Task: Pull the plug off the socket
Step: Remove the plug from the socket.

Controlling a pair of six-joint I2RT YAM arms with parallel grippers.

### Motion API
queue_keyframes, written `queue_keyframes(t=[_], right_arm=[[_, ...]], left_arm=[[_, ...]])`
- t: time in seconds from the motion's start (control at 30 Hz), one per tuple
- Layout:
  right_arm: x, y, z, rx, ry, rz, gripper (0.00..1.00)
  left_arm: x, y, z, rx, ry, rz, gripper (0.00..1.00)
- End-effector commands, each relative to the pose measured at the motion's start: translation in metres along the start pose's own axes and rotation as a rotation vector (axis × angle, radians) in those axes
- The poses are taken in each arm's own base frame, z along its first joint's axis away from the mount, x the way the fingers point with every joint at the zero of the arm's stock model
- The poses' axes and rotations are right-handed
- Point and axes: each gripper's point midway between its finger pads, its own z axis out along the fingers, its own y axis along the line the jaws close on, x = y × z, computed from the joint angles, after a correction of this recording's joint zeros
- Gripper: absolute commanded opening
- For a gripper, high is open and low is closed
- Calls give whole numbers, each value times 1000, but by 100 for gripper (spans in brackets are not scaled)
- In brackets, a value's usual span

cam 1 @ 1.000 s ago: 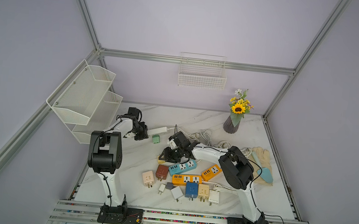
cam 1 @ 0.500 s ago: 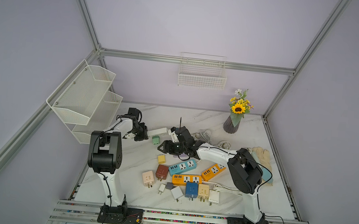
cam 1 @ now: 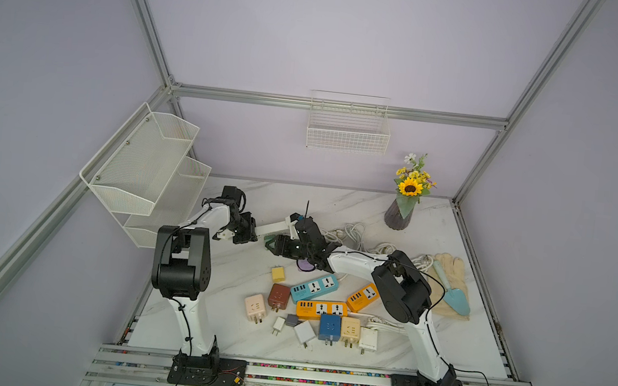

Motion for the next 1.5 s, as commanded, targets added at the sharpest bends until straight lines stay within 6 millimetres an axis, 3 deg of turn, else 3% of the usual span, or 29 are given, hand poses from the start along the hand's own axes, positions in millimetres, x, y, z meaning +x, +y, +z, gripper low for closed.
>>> queue_keyframes(t=[0.0,0.17,0.33,0.6,0.8,1.07,1.47], right_arm=[[-16,7,1,-17,-54,9,60],[-23,3,6,-9,-75,8,54],[-30,7,11,-25,-81,13,27],[-24,4,-1,-6,-84,29,8],[-15,11,-15,-22,-52,33,2],[16,1,-47,2,9,55,1],[44,-15,-59,104,83,-4,1]], left_arm=[[26,-11,-26,62,70,15,0],[29,-6,-26,54,77,14,0],[33,-4,-25,47,80,10,0],[34,-9,-24,57,78,4,0],[31,-24,-25,104,57,14,0],[26,-43,-22,150,44,42,0],[29,-50,-19,158,59,41,0]])
